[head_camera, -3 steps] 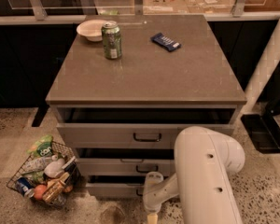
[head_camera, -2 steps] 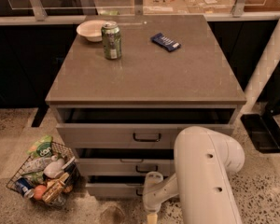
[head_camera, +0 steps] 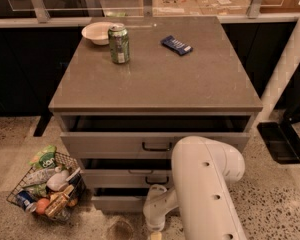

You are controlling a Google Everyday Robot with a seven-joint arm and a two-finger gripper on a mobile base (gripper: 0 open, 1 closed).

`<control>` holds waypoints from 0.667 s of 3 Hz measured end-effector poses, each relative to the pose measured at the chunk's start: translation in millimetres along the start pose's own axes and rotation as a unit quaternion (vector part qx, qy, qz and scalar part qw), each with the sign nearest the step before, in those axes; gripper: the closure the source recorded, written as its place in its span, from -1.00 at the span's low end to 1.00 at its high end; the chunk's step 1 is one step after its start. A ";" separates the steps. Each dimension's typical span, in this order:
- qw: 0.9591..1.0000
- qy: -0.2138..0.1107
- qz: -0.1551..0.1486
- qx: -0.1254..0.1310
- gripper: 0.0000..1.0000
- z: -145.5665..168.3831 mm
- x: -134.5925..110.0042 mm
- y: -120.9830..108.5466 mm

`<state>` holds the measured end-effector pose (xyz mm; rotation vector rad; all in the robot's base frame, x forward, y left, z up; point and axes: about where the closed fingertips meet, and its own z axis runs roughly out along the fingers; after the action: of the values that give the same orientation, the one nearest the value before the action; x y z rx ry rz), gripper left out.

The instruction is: Open bottom drawer

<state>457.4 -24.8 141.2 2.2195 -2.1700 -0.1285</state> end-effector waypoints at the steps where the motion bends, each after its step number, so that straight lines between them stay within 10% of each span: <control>1: 1.000 -0.001 -0.003 -0.002 -1.00 0.4 -2.6 -0.2; 2: 1.000 -0.001 -0.003 -0.002 -0.66 0.5 -2.5 -0.2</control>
Offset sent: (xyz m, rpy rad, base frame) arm 0.0001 0.0026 -0.0003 0.0014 0.0041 0.0052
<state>457.4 -22.2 140.8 2.2233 -2.1625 -0.1344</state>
